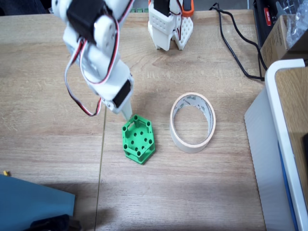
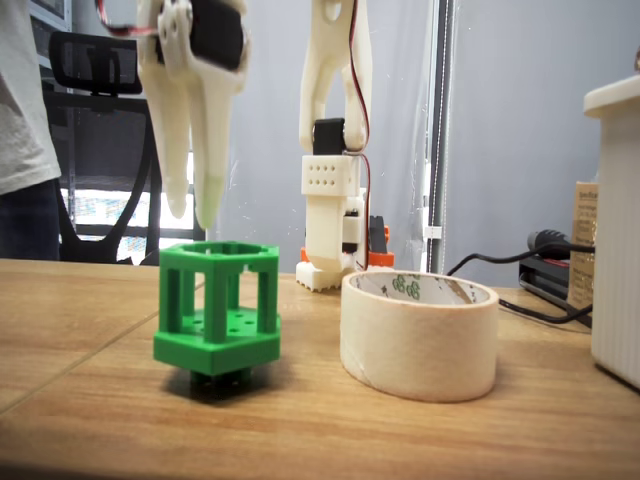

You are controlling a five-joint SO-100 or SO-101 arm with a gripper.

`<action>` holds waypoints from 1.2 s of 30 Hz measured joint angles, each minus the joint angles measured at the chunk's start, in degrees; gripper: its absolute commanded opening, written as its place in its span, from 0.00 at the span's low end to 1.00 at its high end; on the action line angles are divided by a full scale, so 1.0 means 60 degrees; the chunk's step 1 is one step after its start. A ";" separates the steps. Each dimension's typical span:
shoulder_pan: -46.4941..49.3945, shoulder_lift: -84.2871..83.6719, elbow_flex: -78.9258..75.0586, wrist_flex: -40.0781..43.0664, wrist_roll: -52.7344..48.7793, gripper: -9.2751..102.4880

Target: Grasp a component and put it in the bin.

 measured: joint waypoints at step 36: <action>-0.0747 -0.1582 -0.1377 0.0044 0.0000 0.23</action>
